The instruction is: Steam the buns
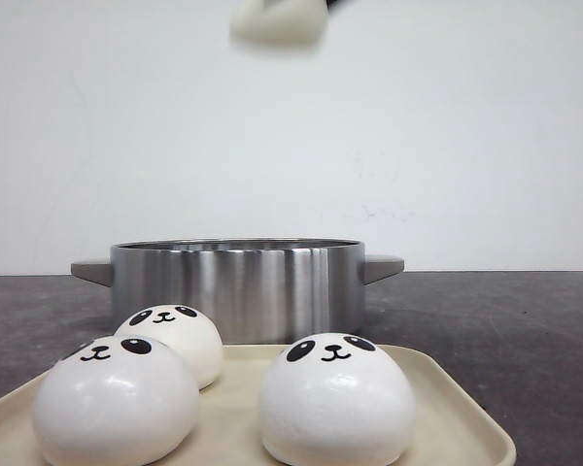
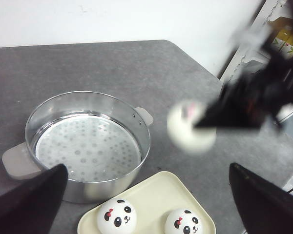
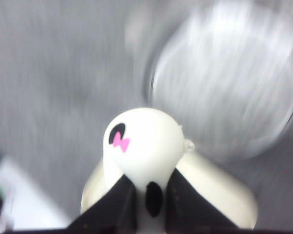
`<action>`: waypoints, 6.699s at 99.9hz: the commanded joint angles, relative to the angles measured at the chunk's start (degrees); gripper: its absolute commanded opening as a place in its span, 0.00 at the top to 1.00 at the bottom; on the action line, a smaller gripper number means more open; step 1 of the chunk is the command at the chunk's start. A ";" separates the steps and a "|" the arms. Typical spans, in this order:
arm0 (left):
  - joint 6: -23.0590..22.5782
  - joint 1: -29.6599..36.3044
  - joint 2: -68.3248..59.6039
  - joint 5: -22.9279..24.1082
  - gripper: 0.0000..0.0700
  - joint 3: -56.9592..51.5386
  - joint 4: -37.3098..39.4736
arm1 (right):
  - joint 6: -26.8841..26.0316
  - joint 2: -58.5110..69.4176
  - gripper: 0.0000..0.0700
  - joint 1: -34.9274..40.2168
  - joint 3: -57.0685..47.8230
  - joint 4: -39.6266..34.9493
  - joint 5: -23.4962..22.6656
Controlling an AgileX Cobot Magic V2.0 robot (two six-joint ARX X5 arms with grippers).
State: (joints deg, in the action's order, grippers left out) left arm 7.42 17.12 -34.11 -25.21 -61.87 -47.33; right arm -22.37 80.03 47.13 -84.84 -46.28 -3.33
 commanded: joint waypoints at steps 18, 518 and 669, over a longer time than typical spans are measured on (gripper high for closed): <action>-0.72 0.68 -0.33 0.87 0.09 -0.72 1.92 | 10.54 11.72 1.00 -4.98 -13.05 1.11 0.37; 3.98 9.05 -82.53 16.63 0.99 -39.12 -2.05 | 9.42 -25.07 0.87 0.37 -23.69 -19.91 18.40; 4.52 10.80 -86.99 16.66 0.27 -67.71 -19.12 | 4.76 -19.26 0.87 0.37 -22.25 -30.91 19.06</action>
State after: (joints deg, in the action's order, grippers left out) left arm 12.19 26.26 -119.85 -7.90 -123.09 -64.20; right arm -16.91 57.49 46.94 -106.94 -75.94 15.31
